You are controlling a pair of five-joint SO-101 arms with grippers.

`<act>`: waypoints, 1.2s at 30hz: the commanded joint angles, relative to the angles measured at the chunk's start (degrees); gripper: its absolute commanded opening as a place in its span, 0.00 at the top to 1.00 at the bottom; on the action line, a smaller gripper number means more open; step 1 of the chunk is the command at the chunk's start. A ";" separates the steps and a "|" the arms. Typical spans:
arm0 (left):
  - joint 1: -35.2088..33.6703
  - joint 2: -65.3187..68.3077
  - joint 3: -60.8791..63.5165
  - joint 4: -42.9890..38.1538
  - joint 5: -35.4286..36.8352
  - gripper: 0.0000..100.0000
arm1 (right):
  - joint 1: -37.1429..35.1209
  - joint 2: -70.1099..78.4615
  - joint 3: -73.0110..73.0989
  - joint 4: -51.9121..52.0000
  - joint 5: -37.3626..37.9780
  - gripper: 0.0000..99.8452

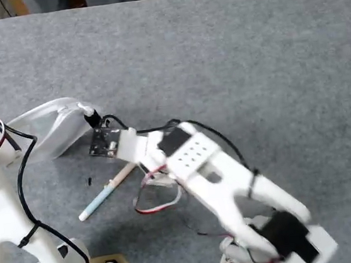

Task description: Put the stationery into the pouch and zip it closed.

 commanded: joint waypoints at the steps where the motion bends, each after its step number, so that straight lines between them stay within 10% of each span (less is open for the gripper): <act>1: -1.63 0.09 0.13 -0.53 -0.09 0.97 | -0.79 6.81 -7.87 -1.23 0.35 0.81; 36: -1.63 0.62 0.40 -1.41 -0.18 0.97 | -2.46 36.97 -29.85 -1.14 6.95 0.87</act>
